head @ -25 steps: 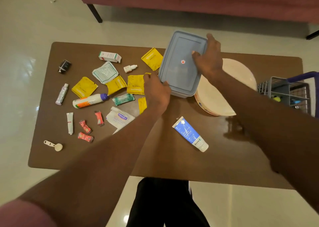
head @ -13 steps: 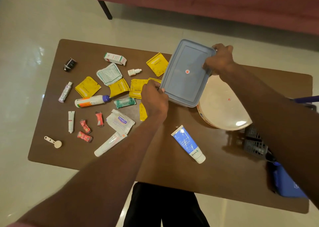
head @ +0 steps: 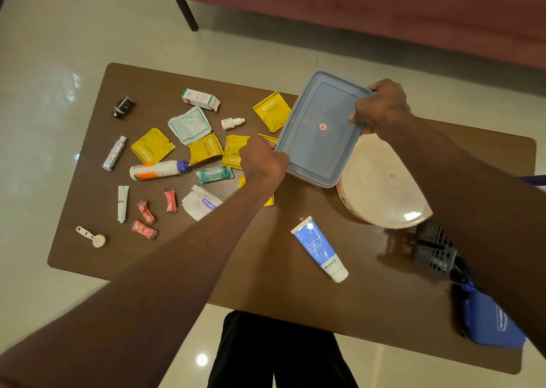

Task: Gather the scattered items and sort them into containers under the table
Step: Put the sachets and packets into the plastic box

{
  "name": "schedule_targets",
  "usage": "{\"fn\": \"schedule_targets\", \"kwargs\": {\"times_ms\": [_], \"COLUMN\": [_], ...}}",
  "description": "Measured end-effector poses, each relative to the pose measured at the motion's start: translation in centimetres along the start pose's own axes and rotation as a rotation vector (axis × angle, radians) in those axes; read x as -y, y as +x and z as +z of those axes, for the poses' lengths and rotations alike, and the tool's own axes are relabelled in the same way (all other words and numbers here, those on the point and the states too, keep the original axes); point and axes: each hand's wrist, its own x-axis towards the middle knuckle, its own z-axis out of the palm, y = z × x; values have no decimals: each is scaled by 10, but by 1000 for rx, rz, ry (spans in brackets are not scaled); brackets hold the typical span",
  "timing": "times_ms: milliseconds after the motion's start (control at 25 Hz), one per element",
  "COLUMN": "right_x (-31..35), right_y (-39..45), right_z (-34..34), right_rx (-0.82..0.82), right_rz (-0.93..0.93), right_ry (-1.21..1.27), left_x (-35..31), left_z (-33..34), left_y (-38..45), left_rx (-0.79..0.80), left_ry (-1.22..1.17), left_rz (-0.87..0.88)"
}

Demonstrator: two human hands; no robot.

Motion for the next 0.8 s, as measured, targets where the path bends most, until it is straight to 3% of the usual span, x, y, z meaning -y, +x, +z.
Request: {"fn": "schedule_targets", "kwargs": {"times_ms": [280,480,600,800], "right_x": [6,5,3,9], "right_y": [8,15,13,10], "right_z": [-10,-8,-8,-9], "right_rx": [121,130,123,80], "right_rz": [88,111,112,129], "right_ry": [33,0,65,268], "left_x": [-18,-20,-12,-13], "left_z": [-2,-3,-5,-2], "left_y": [-3,10,15,11], "left_rx": [26,78,60,-51], "left_ry": [61,-32,-40,183], "left_rz": [-48,-108,-56,80]}}
